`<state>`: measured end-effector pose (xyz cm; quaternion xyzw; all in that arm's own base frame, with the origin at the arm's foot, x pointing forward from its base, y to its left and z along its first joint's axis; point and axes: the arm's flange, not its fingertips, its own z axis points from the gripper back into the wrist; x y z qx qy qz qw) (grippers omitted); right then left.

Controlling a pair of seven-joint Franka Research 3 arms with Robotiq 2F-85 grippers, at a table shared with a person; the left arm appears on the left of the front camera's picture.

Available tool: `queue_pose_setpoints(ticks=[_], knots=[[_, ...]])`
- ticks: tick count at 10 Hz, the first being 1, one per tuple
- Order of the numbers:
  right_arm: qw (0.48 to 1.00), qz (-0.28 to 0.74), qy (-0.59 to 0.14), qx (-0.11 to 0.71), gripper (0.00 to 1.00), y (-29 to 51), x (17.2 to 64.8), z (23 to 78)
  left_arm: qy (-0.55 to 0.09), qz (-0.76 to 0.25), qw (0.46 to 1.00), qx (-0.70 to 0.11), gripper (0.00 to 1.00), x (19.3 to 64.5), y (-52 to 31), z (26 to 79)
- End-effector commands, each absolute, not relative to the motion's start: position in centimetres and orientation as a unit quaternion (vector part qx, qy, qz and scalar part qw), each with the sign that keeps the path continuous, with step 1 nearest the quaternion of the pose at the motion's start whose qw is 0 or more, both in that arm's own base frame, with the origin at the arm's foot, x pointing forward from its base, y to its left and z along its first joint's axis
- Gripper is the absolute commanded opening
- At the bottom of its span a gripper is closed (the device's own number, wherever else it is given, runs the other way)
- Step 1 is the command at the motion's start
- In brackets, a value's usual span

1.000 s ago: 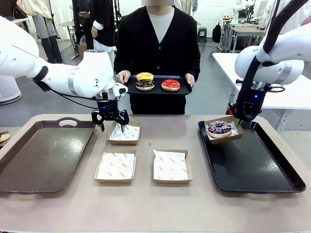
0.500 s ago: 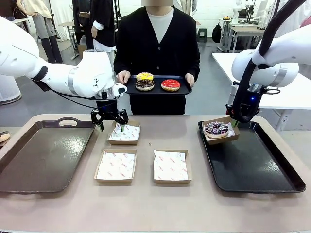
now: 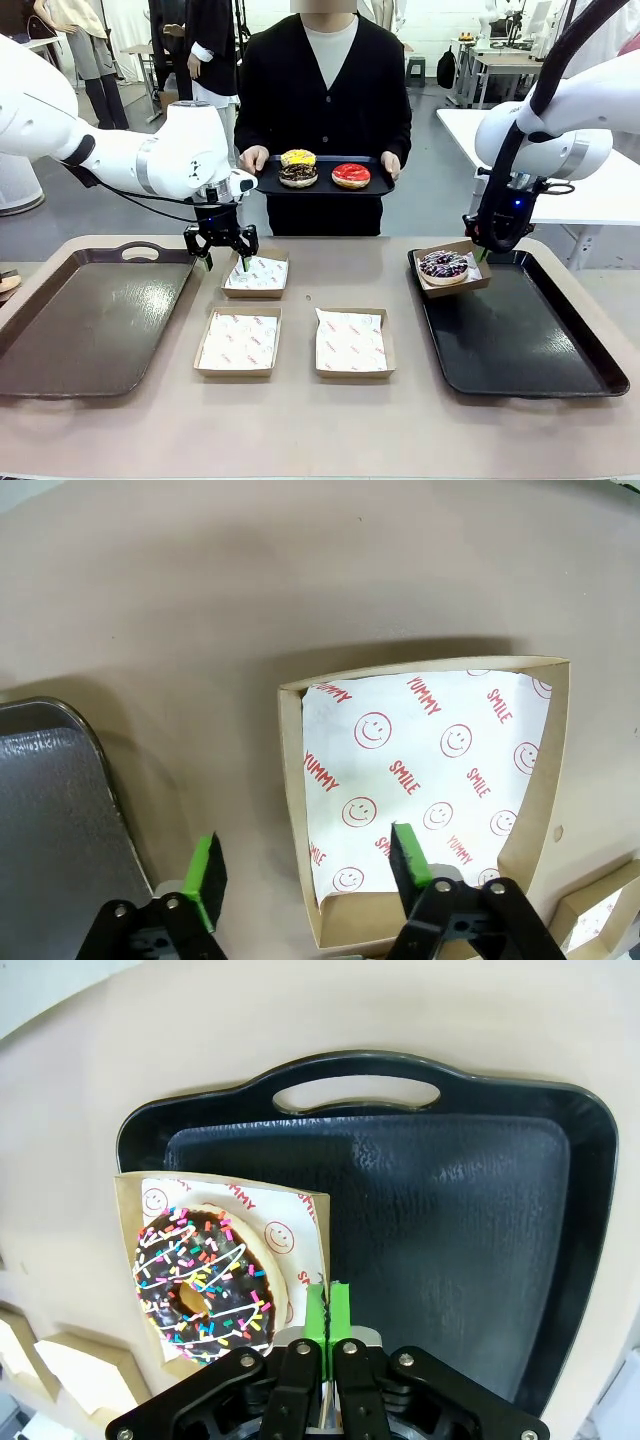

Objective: Individually package the donuts and arrange them on the tray.
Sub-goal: Place the picked Paper togo box on the Handle tray while simultaneously picking up another Paper togo box from the table with the other hand.

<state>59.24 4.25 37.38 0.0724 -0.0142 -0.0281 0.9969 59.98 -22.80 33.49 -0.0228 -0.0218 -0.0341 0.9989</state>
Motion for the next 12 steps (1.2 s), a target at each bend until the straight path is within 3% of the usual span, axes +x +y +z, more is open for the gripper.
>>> queue_pose_setpoints(ticks=[1,2,3,4,5,6,7,8,12], knots=[[0.995,-0.022,-0.017,0.094,0.08,4.32,59.92,37.54,-0.029,-0.019,0.999,-0.006,0.31,60.53,-23.23,33.45],[0.995,-0.021,-0.017,0.095,0.59,4.36,59.93,37.52,-0.031,-0.02,0.999,-0.005,0.0,60.57,-23.18,33.46],[0.995,-0.02,-0.018,0.095,0.67,4.43,59.92,37.55,-0.031,-0.018,0.999,-0.005,0.0,60.62,-23.11,33.51],[0.995,-0.02,-0.016,0.096,1.0,4.46,59.96,37.51,-0.03,-0.018,0.999,-0.004,0.0,60.68,-23.04,33.51],[0.995,-0.019,-0.016,0.095,1.0,4.44,59.98,37.52,-0.029,-0.016,0.999,-0.004,0.07,60.74,-23.02,33.51],[0.995,-0.019,-0.015,0.096,1.0,4.44,59.97,37.5,-0.027,-0.017,0.999,-0.004,0.0,60.78,-23.0,33.51],[0.995,-0.02,-0.014,0.097,0.95,4.44,59.97,37.5,-0.026,-0.017,1.0,-0.003,0.0,60.83,-22.98,33.5],[0.995,-0.02,-0.015,0.099,1.0,4.42,59.93,37.53,-0.024,-0.017,1.0,-0.003,0.0,60.84,-22.96,33.49],[0.994,-0.02,-0.018,0.11,1.0,4.2,59.38,37.88,-0.02,-0.02,1.0,-0.002,0.0,60.97,-23.0,33.39]])
